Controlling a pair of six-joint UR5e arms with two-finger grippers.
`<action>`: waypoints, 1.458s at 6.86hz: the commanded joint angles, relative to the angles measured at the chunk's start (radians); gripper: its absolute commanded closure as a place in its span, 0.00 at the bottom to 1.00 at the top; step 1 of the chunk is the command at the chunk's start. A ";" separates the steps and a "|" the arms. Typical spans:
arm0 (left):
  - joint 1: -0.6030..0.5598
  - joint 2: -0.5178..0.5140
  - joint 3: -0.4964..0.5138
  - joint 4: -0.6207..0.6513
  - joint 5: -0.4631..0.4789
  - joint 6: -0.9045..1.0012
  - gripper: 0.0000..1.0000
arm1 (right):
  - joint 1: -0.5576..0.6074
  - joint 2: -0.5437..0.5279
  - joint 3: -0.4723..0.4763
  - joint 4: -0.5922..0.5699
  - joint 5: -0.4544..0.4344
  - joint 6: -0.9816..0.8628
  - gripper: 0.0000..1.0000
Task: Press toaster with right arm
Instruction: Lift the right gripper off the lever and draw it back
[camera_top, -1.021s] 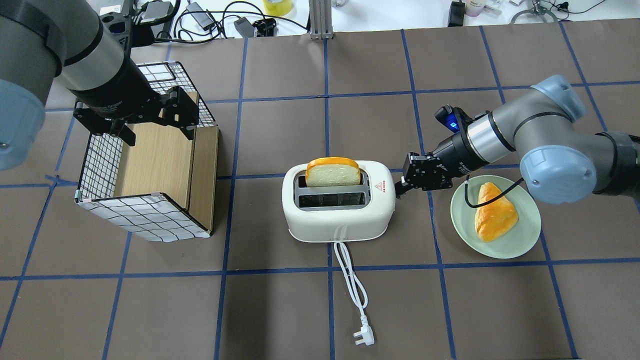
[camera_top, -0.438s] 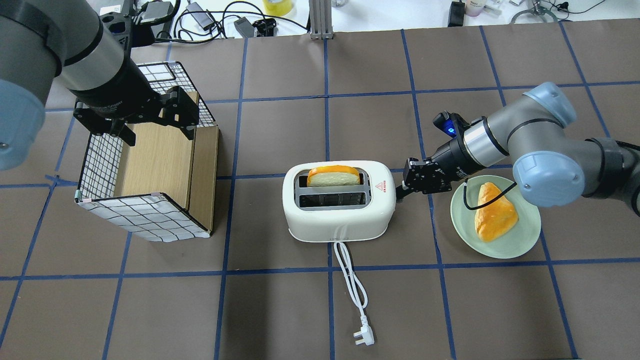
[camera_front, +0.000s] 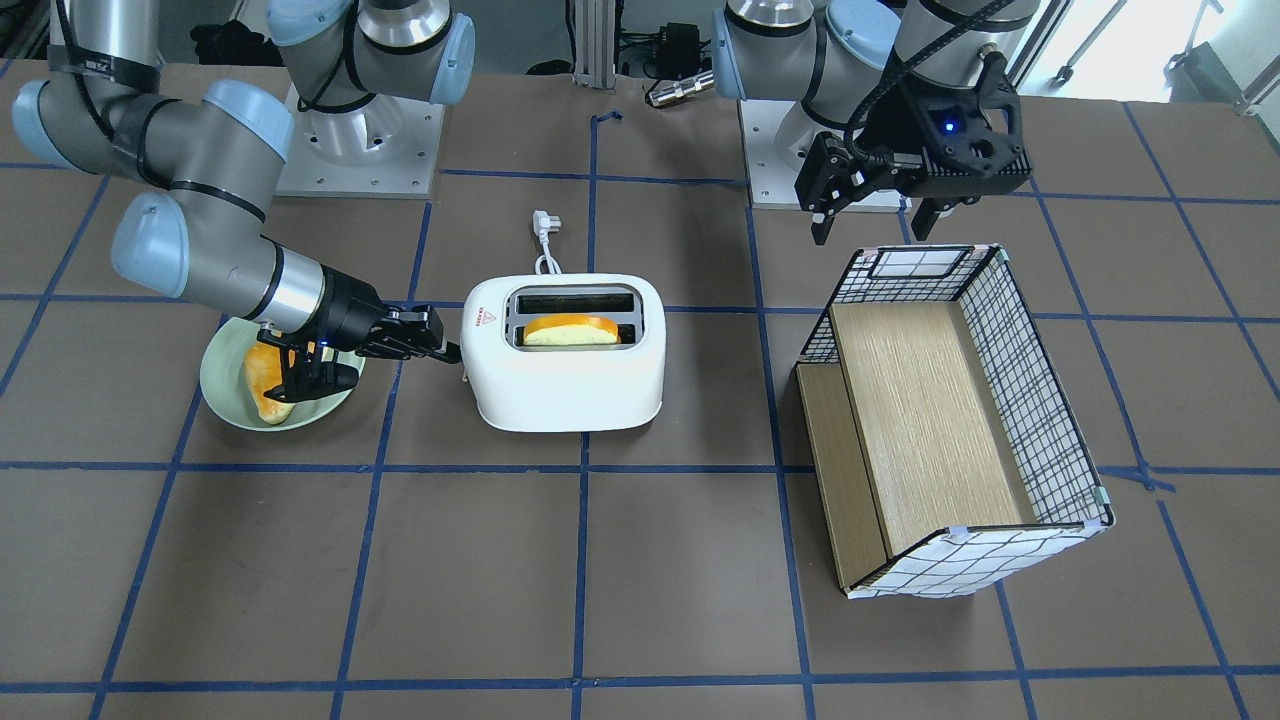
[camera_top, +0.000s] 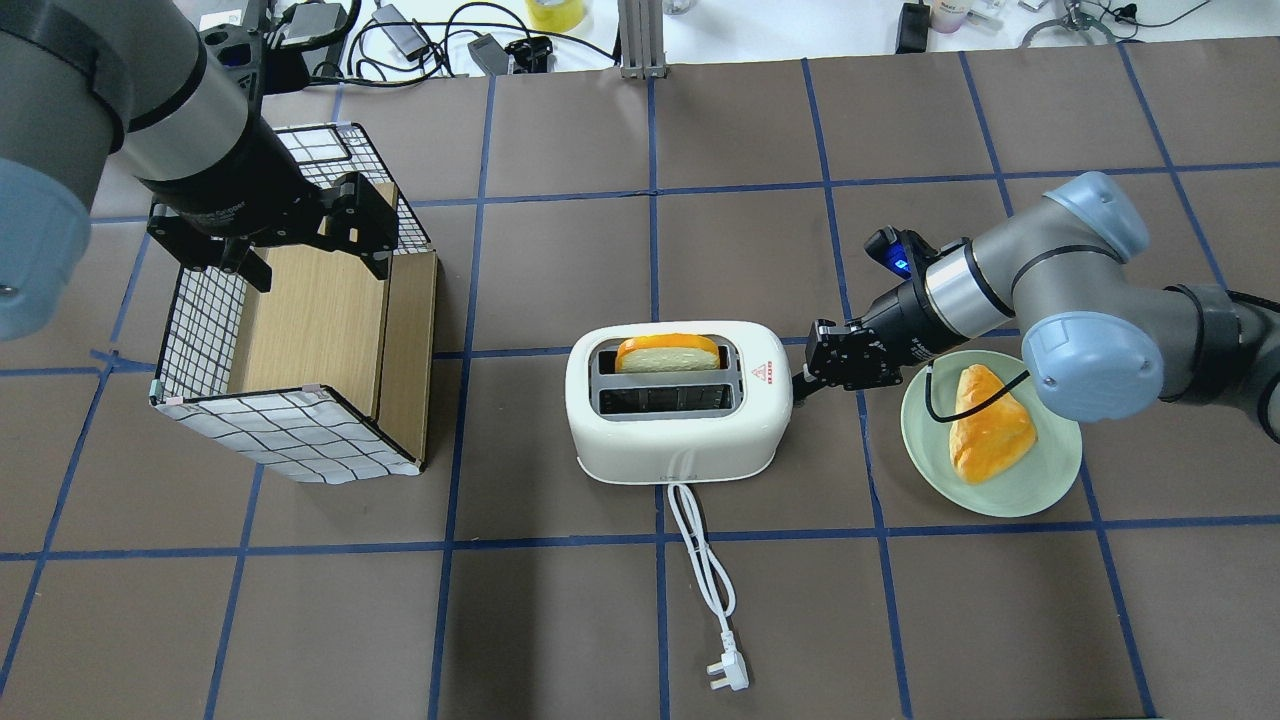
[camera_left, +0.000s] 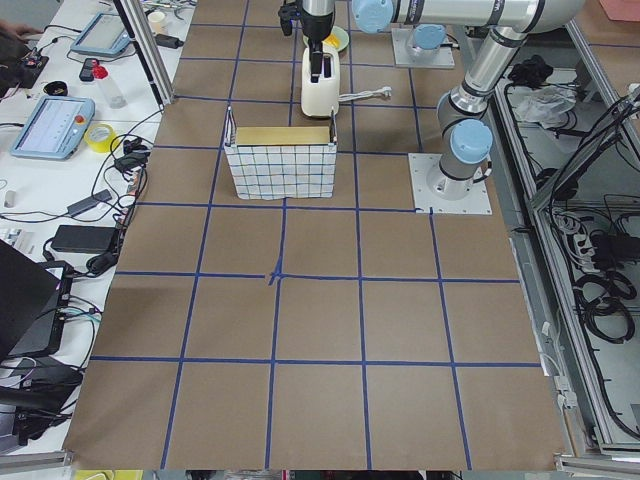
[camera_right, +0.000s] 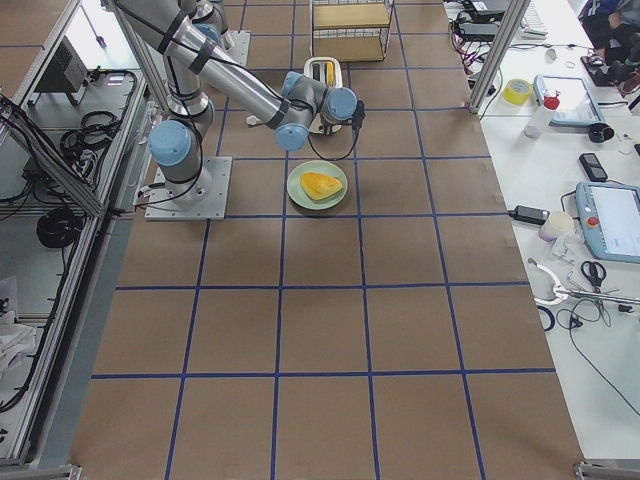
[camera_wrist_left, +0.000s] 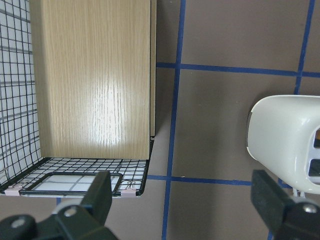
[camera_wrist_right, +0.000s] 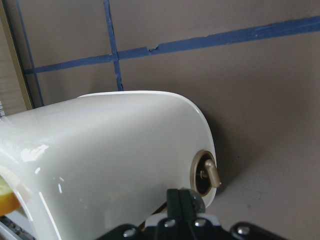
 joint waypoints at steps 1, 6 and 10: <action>0.000 0.000 0.000 0.000 0.001 0.000 0.00 | 0.006 -0.022 -0.031 0.006 -0.041 0.072 1.00; 0.000 0.000 0.000 0.000 0.001 0.000 0.00 | 0.079 -0.087 -0.478 0.433 -0.361 0.148 1.00; 0.000 0.000 0.000 0.000 0.000 0.000 0.00 | 0.159 -0.087 -0.777 0.644 -0.693 0.221 1.00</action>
